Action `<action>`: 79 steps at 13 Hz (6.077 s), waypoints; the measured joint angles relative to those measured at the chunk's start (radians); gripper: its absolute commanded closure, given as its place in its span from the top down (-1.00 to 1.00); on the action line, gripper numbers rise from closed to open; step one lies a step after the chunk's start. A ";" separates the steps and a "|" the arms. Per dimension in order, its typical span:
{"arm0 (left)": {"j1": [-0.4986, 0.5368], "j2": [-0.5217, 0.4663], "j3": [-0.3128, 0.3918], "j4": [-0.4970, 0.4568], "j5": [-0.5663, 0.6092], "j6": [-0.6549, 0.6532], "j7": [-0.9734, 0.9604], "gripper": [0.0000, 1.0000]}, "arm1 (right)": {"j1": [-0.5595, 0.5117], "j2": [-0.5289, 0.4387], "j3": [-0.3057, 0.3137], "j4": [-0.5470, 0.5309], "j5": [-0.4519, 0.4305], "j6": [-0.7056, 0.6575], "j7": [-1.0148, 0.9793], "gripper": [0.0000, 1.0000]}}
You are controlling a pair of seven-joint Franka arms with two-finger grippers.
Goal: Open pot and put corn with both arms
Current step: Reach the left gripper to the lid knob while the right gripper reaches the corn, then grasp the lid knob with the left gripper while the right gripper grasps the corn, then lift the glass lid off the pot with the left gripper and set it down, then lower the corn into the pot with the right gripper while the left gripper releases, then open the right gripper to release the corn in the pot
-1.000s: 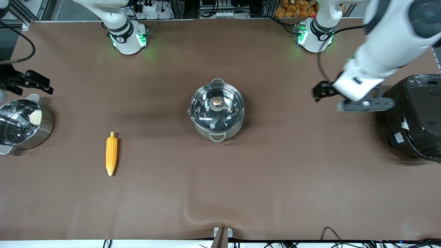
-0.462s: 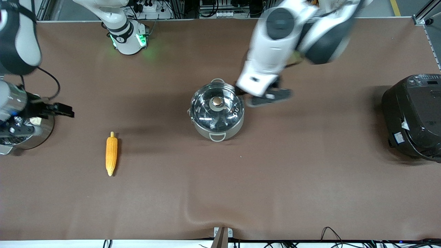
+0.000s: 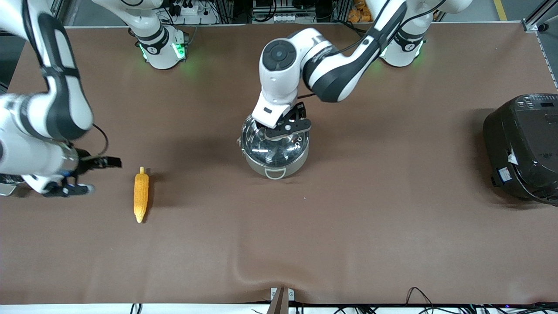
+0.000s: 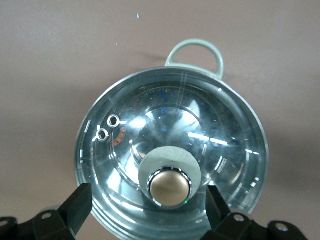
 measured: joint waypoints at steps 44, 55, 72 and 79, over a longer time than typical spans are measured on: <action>0.652 -0.259 0.014 -0.261 -0.014 -0.032 0.491 -1.00 | 0.049 0.064 0.243 -0.040 -0.049 0.218 -0.083 -1.00; 0.771 -0.239 -0.017 -0.797 -0.068 0.520 0.646 -1.00 | 0.437 0.029 0.318 0.019 -0.167 0.215 0.159 -1.00; 0.782 -0.416 -0.025 -0.505 -0.026 0.265 0.657 1.00 | 0.609 0.182 0.315 0.092 -0.340 0.208 0.450 1.00; 0.792 -0.475 -0.027 -0.178 -0.017 -0.218 0.847 1.00 | 0.613 0.175 0.309 0.126 -0.340 0.140 0.554 1.00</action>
